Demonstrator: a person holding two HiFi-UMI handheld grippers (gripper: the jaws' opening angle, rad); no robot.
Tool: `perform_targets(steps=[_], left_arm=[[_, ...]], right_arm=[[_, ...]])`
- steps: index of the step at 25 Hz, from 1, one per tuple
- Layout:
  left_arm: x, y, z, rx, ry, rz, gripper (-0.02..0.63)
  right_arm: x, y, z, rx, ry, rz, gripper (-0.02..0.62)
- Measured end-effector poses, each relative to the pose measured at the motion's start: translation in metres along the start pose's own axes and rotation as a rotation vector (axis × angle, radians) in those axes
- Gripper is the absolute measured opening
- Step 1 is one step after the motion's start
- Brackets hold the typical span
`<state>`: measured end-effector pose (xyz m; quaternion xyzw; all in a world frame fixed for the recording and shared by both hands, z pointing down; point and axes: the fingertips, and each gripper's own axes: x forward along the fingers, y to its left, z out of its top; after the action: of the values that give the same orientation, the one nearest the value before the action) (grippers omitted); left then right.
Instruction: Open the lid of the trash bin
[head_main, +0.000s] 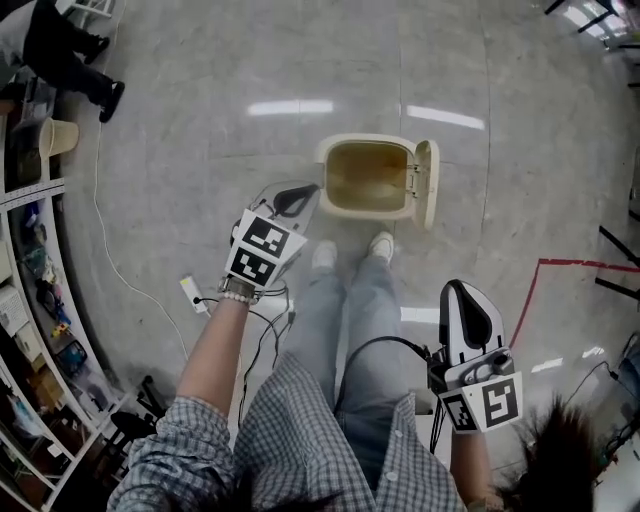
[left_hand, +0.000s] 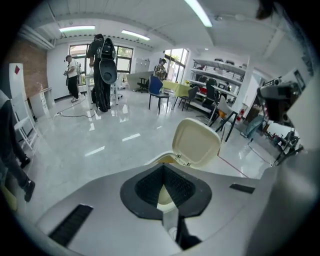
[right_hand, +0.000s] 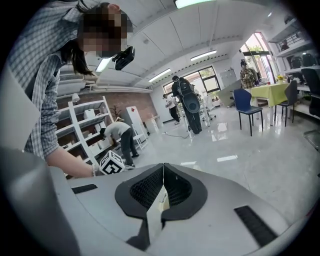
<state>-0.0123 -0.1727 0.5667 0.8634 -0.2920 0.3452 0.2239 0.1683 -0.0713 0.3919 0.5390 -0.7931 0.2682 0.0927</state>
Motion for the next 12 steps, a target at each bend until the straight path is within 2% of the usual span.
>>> perform_targets(steps=[4,9,12], left_arm=[[-0.028,-0.008,0.031,0.037,-0.063,0.004,0.008],[-0.068,-0.006,0.067,0.012,-0.151,0.043,0.008],[-0.096,-0.009,0.085,0.03,-0.183,0.064,0.008]], right_arm=[[-0.005,0.006,0.02,-0.012,-0.037,-0.01,0.018],[-0.01,0.008,0.05,-0.047,-0.081,-0.025,0.018],[-0.017,0.009,0.069,-0.059,-0.108,-0.036,0.018]])
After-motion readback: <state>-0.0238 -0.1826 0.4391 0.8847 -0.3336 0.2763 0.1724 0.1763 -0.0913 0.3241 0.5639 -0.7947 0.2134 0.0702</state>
